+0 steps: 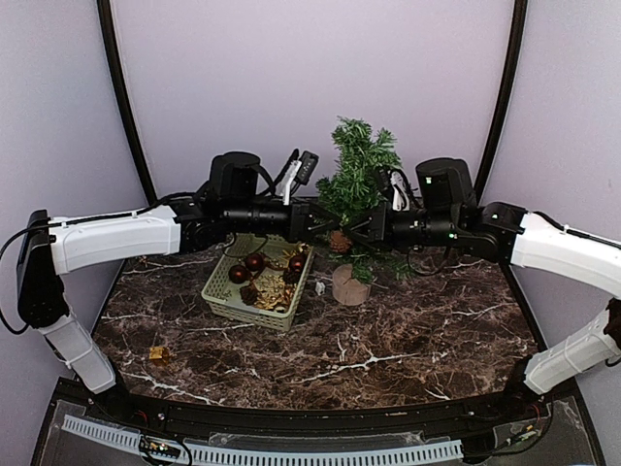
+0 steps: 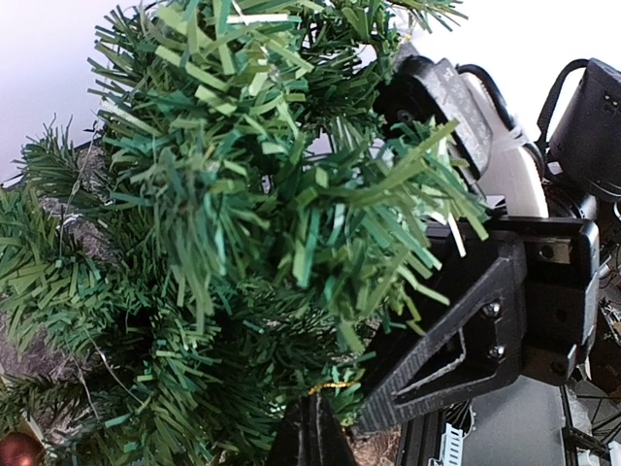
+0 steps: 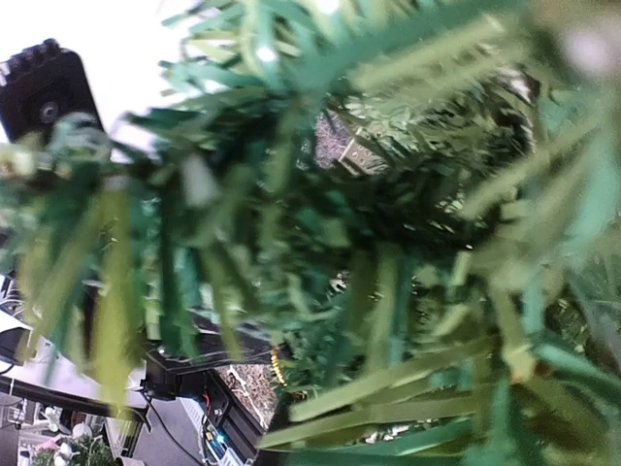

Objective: Decorate the small christmas tree
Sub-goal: Hang the ornament pinecone on the branch.

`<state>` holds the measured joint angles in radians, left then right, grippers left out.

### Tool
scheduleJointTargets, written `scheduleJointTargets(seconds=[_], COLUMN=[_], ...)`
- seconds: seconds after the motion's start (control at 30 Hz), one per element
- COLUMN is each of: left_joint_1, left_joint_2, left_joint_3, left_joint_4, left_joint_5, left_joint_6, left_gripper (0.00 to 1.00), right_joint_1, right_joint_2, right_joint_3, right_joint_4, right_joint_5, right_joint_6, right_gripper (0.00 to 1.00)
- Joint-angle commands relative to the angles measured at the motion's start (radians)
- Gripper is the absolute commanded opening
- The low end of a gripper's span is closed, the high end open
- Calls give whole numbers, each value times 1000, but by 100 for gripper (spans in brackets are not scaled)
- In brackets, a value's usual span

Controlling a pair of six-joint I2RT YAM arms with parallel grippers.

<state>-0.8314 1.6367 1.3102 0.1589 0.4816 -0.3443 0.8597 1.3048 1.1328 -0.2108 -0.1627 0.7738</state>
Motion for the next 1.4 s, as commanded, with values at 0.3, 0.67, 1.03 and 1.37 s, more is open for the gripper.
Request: scheduleJointTargets(seconds=[0.3,0.67,1.03,1.37], left_joint_1=[-3,-2,-2,-3], left_joint_2=[25,49,92,58], left_joint_3=[27,53,77,70], left_joint_4=[-1,36,7,-3], left_joint_5=[25,54,49,38], left_joint_6=[2,-6,-1,13], left_gripper=[0,0,0,7], right_joint_1=[-21,-24,-27,-28], right_joint_2=[-39,-53,-51,-75], right_joint_3=[-55,-80,-91,-97], right_joint_4=[17,44,54,80], right_joint_5=[44,55,65,25], right_joint_6=[69,92,107,76], right_gripper=[0,0,0,4])
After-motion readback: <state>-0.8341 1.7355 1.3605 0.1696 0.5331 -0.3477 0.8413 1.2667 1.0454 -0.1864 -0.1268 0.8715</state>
